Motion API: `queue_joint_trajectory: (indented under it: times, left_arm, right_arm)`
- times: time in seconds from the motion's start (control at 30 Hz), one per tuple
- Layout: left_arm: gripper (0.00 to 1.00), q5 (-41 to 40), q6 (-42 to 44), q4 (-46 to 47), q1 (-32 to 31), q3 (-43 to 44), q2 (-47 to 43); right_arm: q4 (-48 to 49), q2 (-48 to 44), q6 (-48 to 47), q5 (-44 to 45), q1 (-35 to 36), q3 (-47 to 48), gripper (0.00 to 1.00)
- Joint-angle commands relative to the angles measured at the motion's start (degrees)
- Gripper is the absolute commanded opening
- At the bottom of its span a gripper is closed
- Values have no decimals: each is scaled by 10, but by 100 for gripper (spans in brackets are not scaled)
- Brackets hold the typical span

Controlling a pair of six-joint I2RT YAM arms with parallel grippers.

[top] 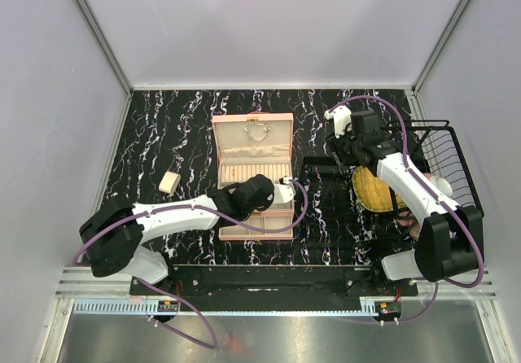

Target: Organize the mixed jewelry

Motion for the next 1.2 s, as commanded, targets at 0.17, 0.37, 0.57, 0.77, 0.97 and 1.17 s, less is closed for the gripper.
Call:
queue_joint_trajectory:
  times: [0.17,0.37,0.57,0.77,0.97,1.17]
  left_arm:
    - [0,-9,2,39,2,-12,4]
    - [0,-7,0,40,3,-13,6]
    - [0,-4,-6,39,3,-14,8]
    - [0,-3,-13,38,2,-17,13]
    - [0,2,-26,24,-1,-15,13]
    - [0,3,-35,11,-10,-9,11]
  right_arm:
    - [14,-8,2,-8,-4,-2,54]
    - [14,-9,1,-8,-5,-3,54]
    - [14,-9,1,-8,-5,-4,54]
    - [13,-10,0,-9,-6,-5,54]
    - [14,-9,-2,-9,-8,-5,54]
    - [14,-10,-2,-9,-8,-5,54]
